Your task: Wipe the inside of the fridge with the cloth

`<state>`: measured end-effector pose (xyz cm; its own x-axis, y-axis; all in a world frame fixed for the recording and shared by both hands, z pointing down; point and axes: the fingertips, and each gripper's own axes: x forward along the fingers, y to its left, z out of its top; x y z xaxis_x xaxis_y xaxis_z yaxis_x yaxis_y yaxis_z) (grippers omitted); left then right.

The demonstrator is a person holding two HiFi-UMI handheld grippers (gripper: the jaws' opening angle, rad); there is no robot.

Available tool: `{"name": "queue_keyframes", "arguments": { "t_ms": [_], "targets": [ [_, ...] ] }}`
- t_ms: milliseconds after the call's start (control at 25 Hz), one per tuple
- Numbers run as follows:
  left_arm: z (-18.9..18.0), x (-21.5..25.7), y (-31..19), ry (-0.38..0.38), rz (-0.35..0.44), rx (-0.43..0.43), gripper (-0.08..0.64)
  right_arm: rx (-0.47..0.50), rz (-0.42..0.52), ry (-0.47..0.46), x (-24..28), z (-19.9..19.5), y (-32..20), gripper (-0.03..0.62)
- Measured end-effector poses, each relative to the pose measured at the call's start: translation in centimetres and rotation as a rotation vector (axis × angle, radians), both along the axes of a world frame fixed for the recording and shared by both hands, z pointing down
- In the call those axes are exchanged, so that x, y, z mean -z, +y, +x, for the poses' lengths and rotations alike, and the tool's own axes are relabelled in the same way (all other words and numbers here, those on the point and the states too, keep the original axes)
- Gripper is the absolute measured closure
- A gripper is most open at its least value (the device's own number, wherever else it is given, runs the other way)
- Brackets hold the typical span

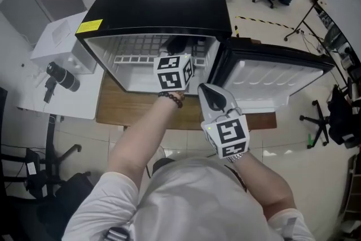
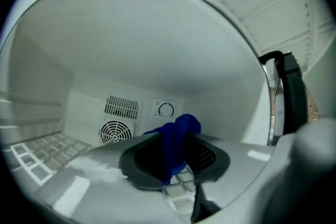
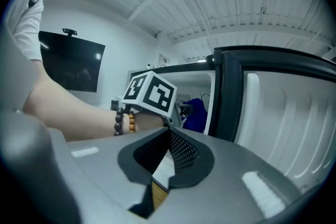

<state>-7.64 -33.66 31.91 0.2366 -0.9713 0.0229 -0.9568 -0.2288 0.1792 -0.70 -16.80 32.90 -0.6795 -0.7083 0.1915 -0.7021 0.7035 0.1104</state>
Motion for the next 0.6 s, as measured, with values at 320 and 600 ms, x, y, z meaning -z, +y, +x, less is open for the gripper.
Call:
{"name": "queue_keyframes", "arguments": {
  "t_ms": [320, 600],
  "targets": [
    [-1.3, 0.9, 6.6, -0.006, 0.021, -0.013, 0.451, -0.007, -0.010, 0.001, 0.0, -0.4, 0.3, 0.545],
    [-2.1, 0.9, 12.8, 0.001, 0.000, -0.048, 0.451, 0.066, -0.013, 0.082, -2.5, -2.6, 1.2, 0.420]
  ]
}}
